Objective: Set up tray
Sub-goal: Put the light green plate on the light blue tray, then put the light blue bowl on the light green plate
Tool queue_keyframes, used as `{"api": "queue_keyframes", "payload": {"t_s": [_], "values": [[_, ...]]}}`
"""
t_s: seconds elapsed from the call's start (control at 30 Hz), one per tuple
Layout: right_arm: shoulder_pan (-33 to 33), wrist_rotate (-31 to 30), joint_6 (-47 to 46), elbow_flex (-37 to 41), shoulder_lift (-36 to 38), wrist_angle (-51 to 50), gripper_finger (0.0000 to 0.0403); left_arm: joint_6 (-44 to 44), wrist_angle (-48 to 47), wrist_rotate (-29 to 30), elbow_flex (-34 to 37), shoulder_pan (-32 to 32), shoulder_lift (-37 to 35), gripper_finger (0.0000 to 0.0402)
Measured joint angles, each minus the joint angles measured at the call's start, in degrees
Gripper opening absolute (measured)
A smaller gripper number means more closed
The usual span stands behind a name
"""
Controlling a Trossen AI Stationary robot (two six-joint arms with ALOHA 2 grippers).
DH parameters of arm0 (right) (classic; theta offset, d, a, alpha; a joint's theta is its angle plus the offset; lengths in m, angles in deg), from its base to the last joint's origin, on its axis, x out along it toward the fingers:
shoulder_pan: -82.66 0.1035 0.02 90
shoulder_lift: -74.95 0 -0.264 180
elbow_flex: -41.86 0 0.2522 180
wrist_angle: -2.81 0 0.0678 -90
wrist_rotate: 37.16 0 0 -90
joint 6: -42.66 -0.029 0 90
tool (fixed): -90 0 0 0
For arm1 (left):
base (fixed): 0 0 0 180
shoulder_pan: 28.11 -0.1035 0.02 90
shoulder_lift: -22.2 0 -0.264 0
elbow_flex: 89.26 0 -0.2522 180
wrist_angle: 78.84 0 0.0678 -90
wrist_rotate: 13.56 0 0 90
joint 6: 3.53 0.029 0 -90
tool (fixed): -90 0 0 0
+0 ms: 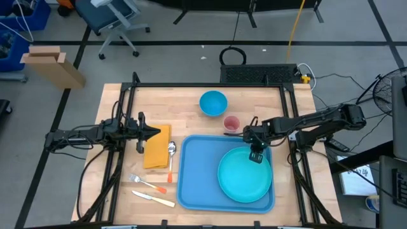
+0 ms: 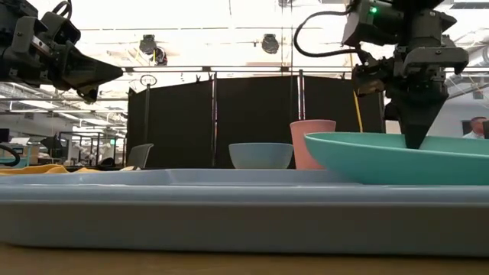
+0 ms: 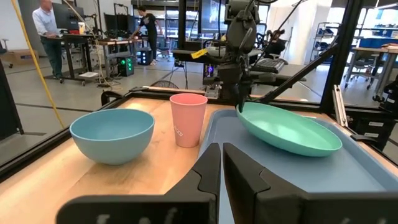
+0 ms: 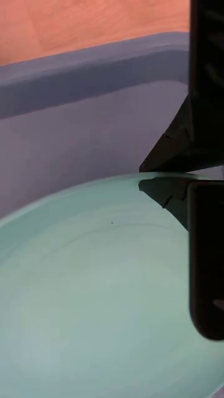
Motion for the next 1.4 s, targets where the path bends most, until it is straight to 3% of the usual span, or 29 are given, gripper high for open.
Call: {"api": "queue_keyframes", "payload": {"t_s": [0.27, 0.63, 0.8, 0.93, 1.03, 1.2, 1.4], "values": [[0.0, -0.7, 1.5, 0.0, 0.0, 0.4, 0.0008, 0.2, 0.0, 0.0, 0.0, 0.0, 0.0, 0.0021], [0.0, -0.7, 1.2, 0.0, 0.0, 0.5, 0.0081, 0.0, 0.0, 0.0, 0.0, 0.0, 0.0, 0.0021], [0.0, -0.5, 1.3, 0.0, 0.3, 0.4, 0.0099, 0.0, 0.0, 0.0, 0.0, 0.0, 0.0, 0.0021], [-0.4, 3.0, 2.4, 0.0, 2.8, 0.0, 0.0104, 0.0, 0.0, 0.0, 0.0, 0.0, 0.0, 0.0021], [-1.0, 5.4, 4.5, 0.0, 6.7, -0.4, 0.0102, 0.0, 0.0, 0.0, 0.0, 0.0, 0.0, 0.0021], [-1.1, 2.3, 13.3, -0.1, 16.2, 3.6, 0.0074, -1.1, 0.0, 0.0, 0.0, 0.0, 0.0, 0.0021], [-1.3, 2.3, 21.1, 5.9, 27.9, 23.4, 0.0007, -3.0, 0.0, 0.0, 0.0, 0.0, 0.0, 0.0021]]}}
